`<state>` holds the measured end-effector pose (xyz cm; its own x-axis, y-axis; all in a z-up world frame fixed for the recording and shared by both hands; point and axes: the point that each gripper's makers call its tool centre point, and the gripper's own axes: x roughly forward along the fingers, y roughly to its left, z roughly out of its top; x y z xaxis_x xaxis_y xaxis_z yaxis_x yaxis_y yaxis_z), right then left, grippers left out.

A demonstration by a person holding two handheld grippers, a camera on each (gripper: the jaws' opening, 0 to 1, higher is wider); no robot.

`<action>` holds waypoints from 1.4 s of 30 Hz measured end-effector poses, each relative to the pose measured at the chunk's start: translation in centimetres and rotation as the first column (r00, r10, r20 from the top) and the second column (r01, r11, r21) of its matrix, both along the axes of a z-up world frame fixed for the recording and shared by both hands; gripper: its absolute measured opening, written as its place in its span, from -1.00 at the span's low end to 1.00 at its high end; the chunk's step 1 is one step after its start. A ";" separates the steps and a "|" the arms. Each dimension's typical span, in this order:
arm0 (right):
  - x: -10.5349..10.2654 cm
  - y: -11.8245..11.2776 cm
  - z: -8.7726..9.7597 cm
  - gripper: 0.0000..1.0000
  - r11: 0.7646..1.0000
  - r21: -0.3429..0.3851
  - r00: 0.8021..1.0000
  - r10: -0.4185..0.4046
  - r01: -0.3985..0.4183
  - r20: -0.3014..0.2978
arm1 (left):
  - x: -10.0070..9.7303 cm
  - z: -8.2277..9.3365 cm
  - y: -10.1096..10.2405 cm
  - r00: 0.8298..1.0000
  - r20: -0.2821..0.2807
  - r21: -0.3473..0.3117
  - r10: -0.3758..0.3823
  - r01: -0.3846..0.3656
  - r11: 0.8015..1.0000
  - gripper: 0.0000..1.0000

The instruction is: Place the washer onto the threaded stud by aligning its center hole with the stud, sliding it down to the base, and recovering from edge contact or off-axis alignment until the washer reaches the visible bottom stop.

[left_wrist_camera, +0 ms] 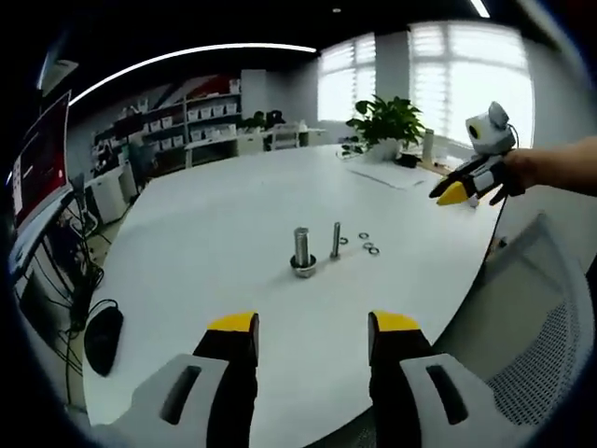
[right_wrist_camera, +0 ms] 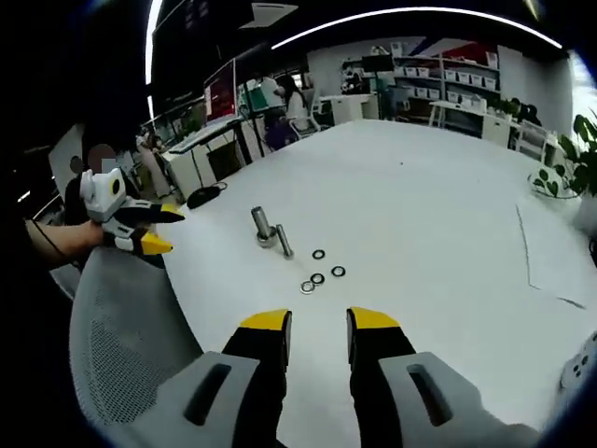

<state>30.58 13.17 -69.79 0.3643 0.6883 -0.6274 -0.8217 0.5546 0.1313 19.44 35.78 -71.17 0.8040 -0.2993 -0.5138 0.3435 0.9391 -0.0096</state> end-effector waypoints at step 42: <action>5.7 11.4 -9.4 -0.52 0.815 -0.348 0.885 0.446 -0.464 -0.136 | -0.3 -0.7 -0.1 1.000 -0.023 -0.024 0.000 0.000 1.000 -0.21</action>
